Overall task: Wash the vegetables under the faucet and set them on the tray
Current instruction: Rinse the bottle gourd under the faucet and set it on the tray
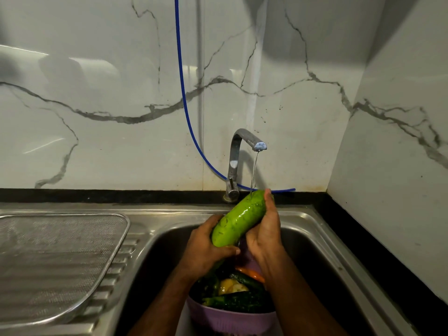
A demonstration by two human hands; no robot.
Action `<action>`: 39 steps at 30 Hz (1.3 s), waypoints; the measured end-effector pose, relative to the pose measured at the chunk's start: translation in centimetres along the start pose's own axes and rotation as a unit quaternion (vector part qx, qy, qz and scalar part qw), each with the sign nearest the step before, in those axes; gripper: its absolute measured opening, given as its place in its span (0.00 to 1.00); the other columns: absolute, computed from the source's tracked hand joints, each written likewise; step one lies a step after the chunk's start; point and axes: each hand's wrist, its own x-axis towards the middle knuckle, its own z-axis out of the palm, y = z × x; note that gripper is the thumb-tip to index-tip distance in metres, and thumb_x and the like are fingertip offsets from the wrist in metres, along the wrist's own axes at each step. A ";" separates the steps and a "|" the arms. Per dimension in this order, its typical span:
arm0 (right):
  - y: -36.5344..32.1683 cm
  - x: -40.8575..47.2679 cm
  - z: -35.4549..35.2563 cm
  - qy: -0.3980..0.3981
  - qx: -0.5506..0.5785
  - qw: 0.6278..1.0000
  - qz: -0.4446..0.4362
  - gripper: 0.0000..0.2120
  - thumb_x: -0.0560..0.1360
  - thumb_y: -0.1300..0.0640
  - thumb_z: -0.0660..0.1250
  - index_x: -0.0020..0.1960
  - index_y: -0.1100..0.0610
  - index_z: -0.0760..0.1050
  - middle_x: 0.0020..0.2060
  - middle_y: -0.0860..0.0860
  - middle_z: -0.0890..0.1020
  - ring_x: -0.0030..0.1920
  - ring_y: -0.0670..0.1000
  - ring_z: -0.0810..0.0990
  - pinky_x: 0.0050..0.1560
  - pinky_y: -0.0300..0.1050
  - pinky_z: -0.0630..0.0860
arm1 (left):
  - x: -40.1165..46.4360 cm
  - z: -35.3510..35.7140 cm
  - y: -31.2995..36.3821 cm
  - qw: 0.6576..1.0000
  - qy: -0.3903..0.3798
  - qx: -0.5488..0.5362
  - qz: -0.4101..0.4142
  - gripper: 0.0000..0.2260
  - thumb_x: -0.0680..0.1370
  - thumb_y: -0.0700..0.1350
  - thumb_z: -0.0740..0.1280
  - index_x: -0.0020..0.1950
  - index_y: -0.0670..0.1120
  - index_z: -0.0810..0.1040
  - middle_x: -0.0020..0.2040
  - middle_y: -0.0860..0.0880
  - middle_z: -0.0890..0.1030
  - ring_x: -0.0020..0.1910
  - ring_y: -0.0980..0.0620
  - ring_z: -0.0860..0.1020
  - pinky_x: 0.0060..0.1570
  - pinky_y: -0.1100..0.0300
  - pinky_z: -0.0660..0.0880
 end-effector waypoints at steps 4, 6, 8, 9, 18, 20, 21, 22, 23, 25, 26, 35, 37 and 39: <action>-0.3 0.6 0.0 0.039 -0.056 0.987 -0.142 0.13 0.80 0.47 0.68 0.59 0.53 0.81 0.55 0.59 0.84 0.56 0.62 0.83 0.51 0.53 0.81 | 0.0 -0.1 0.1 0.992 0.034 0.119 0.014 0.40 0.61 0.58 0.79 0.70 0.62 0.67 0.64 0.56 0.78 0.62 0.52 0.76 0.62 0.48 0.74; -0.3 0.5 0.1 0.032 -0.064 0.987 -0.147 0.10 0.84 0.52 0.62 0.54 0.51 0.82 0.51 0.57 0.84 0.51 0.58 0.83 0.48 0.50 0.80 | -0.2 -0.4 0.0 0.984 0.046 0.171 0.019 0.41 0.63 0.56 0.79 0.73 0.60 0.66 0.67 0.55 0.75 0.66 0.51 0.73 0.65 0.46 0.70; -0.3 0.4 0.2 0.007 -0.051 0.991 -0.127 0.11 0.84 0.52 0.62 0.52 0.51 0.82 0.49 0.57 0.84 0.51 0.59 0.83 0.52 0.57 0.82 | -0.4 -0.5 0.1 0.982 0.052 0.179 0.022 0.41 0.63 0.55 0.80 0.73 0.59 0.65 0.66 0.55 0.75 0.65 0.51 0.73 0.64 0.47 0.70; -0.4 0.3 0.1 -0.009 -0.042 0.992 -0.115 0.11 0.84 0.51 0.62 0.51 0.52 0.82 0.50 0.59 0.84 0.52 0.60 0.83 0.56 0.61 0.81 | -0.3 -0.5 0.1 0.983 0.056 0.172 0.024 0.41 0.63 0.54 0.80 0.72 0.59 0.65 0.65 0.55 0.76 0.63 0.51 0.74 0.63 0.47 0.71; -1.4 -2.2 1.4 -0.136 -0.078 0.987 -0.035 0.13 0.80 0.54 0.65 0.57 0.61 0.81 0.50 0.58 0.84 0.51 0.57 0.83 0.53 0.55 0.81 | -0.4 -0.3 -1.2 1.000 0.010 0.019 -0.001 0.37 0.57 0.53 0.80 0.62 0.60 0.69 0.52 0.56 0.82 0.49 0.55 0.82 0.49 0.49 0.81; -0.9 -2.5 2.3 -0.133 -0.106 0.984 -0.044 0.12 0.80 0.55 0.64 0.56 0.62 0.81 0.50 0.60 0.84 0.51 0.58 0.82 0.52 0.54 0.81 | -0.4 -0.5 -1.5 1.000 0.008 0.005 0.000 0.35 0.58 0.53 0.80 0.62 0.59 0.69 0.52 0.56 0.83 0.49 0.57 0.82 0.50 0.49 0.81; -0.8 -2.5 2.6 -0.123 -0.115 0.985 -0.048 0.12 0.81 0.55 0.64 0.54 0.61 0.82 0.50 0.61 0.84 0.51 0.58 0.82 0.54 0.56 0.80 | -0.3 -0.5 -1.6 1.000 0.008 0.002 0.000 0.35 0.59 0.53 0.80 0.62 0.59 0.70 0.52 0.56 0.83 0.49 0.58 0.82 0.50 0.49 0.81; -0.7 -2.4 2.8 -0.107 -0.121 0.986 -0.053 0.13 0.82 0.53 0.63 0.51 0.61 0.82 0.50 0.61 0.84 0.51 0.59 0.83 0.56 0.57 0.80 | -0.3 -0.5 -1.7 1.000 0.007 0.000 0.001 0.34 0.59 0.53 0.80 0.62 0.59 0.70 0.52 0.56 0.83 0.49 0.58 0.82 0.50 0.49 0.81; -0.6 -2.3 2.9 -0.091 -0.121 0.987 -0.053 0.17 0.84 0.50 0.62 0.49 0.60 0.83 0.50 0.61 0.85 0.52 0.60 0.83 0.57 0.58 0.80 | -0.4 -0.5 -1.6 1.000 0.006 0.001 0.001 0.34 0.60 0.54 0.80 0.62 0.60 0.70 0.52 0.56 0.83 0.49 0.58 0.82 0.50 0.49 0.80; -0.8 -2.2 2.6 -0.067 -0.109 0.991 -0.037 0.22 0.84 0.45 0.61 0.46 0.59 0.84 0.49 0.61 0.86 0.51 0.60 0.84 0.58 0.59 0.80 | -0.4 -0.3 -1.6 1.000 0.003 0.004 0.002 0.35 0.60 0.56 0.79 0.63 0.63 0.69 0.54 0.56 0.83 0.51 0.58 0.82 0.52 0.49 0.80; -0.9 -2.2 2.4 -0.065 -0.093 0.993 -0.024 0.22 0.83 0.43 0.61 0.47 0.59 0.84 0.48 0.60 0.87 0.50 0.59 0.85 0.59 0.59 0.80 | -0.3 -0.2 -1.5 1.000 0.001 0.006 0.004 0.35 0.59 0.58 0.79 0.63 0.63 0.69 0.55 0.57 0.83 0.52 0.58 0.82 0.53 0.50 0.80; 0.2 -2.8 2.2 -0.050 -0.060 0.997 0.020 0.40 0.72 0.26 0.62 0.64 0.60 0.81 0.56 0.63 0.85 0.52 0.60 0.85 0.59 0.57 0.82 | -0.4 0.5 0.8 0.996 -0.039 -0.076 -0.016 0.37 0.64 0.65 0.77 0.69 0.67 0.66 0.61 0.60 0.80 0.60 0.58 0.79 0.63 0.44 0.75; 0.2 -2.7 2.2 -0.054 -0.081 0.995 0.008 0.42 0.70 0.25 0.61 0.66 0.57 0.80 0.57 0.62 0.85 0.54 0.60 0.86 0.58 0.58 0.82 | -0.5 0.5 1.0 0.987 -0.079 -0.140 -0.020 0.37 0.66 0.59 0.78 0.71 0.64 0.65 0.64 0.56 0.79 0.62 0.56 0.79 0.63 0.46 0.77; -0.3 -2.4 1.7 -0.045 -0.114 0.992 0.008 0.41 0.72 0.24 0.55 0.64 0.55 0.81 0.55 0.62 0.86 0.56 0.61 0.86 0.61 0.60 0.81 | -0.6 0.5 1.5 0.978 -0.113 -0.175 -0.030 0.32 0.69 0.55 0.77 0.69 0.63 0.66 0.64 0.51 0.79 0.62 0.54 0.80 0.62 0.48 0.78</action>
